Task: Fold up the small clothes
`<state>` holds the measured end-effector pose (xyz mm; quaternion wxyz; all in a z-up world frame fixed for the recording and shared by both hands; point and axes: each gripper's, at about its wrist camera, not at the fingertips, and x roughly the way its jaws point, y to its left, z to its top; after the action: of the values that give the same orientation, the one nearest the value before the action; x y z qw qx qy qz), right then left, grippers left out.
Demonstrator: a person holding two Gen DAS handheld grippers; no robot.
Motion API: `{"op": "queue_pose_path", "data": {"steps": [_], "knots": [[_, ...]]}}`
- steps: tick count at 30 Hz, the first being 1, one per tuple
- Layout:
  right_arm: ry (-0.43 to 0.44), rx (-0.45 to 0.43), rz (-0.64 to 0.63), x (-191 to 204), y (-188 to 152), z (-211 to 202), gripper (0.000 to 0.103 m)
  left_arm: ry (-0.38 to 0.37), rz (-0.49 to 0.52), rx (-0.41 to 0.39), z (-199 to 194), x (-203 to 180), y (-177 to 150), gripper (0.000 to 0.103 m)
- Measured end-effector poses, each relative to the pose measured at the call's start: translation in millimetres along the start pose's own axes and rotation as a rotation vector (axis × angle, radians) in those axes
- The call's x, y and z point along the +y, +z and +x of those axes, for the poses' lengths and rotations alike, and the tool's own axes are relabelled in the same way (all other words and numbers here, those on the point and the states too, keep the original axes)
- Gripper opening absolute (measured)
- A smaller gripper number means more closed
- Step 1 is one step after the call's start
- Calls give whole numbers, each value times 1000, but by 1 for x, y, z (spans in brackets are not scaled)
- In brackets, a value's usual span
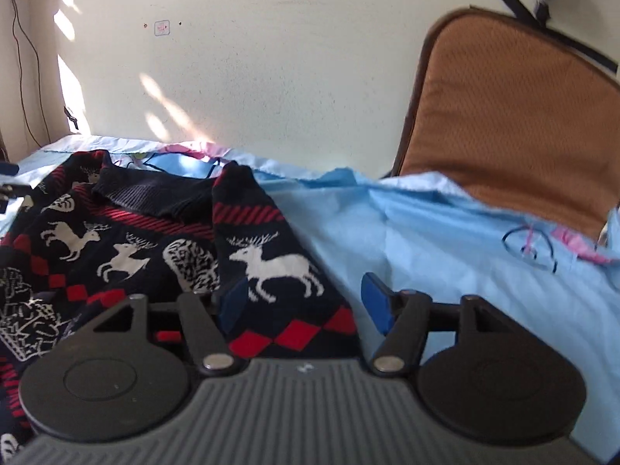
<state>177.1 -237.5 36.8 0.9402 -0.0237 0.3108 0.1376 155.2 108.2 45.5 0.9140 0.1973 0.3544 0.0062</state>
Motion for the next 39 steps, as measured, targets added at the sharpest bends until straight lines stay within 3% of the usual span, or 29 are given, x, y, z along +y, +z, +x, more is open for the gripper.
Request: {"op": "queue_pose_path", "data": {"steps": [2,4,6,7,8,9,11,12,14,15,17,19,22,24,27,28,29,30,31,34,37,39], "knots": [[9,17,-32,11,-5,4,78,-25,-1,3,-1,-3,-2,55],[-19,34,-112,23,-13,14,76,-27,11,16,3,-9,-6,54],[-102,80,-173,29,-15,28,36,7,35,25,8,-18,-8,33],[-153,61,-190,26,-12,28,15,30,41,39,12,-20,-8,11],[-173,37,-170,17,-3,26,15,49,34,52,16,-20,-7,4],[-217,-5,-129,3,8,24,14,62,23,56,17,-18,-6,4],[-380,-84,-28,-42,35,25,16,111,-11,64,23,-8,-2,4],[-424,-78,24,-59,42,28,18,135,-30,74,25,-2,0,5],[-484,12,124,-85,53,40,40,137,-66,78,23,10,1,8],[-493,24,128,-86,54,40,41,123,-77,64,17,15,-1,9],[-436,-26,76,-70,55,29,41,98,-66,29,3,19,-8,12],[-315,-59,86,-51,56,20,42,56,-52,22,-6,21,-15,21],[61,-14,222,-24,61,33,43,-26,-39,37,-12,15,-25,36],[188,67,259,-2,62,58,44,-67,-24,31,-16,6,-30,45],[191,165,268,27,61,104,53,-105,-1,41,-17,-7,-39,40],[179,192,280,31,60,116,53,-115,18,49,-15,-12,-43,19],[176,193,296,36,59,123,51,-117,38,40,-15,-18,-46,10],[175,169,289,39,62,124,44,-92,65,22,-17,-22,-49,10],[207,188,277,43,69,129,11,-80,87,14,-17,-25,-49,9],[219,65,252,48,105,131,12,-48,93,-11,-15,-22,-41,8],[130,-79,309,33,148,142,13,77,38,-18,2,-2,-23,7],[69,-53,412,19,158,157,20,209,-26,-4,20,18,-14,7]]}}
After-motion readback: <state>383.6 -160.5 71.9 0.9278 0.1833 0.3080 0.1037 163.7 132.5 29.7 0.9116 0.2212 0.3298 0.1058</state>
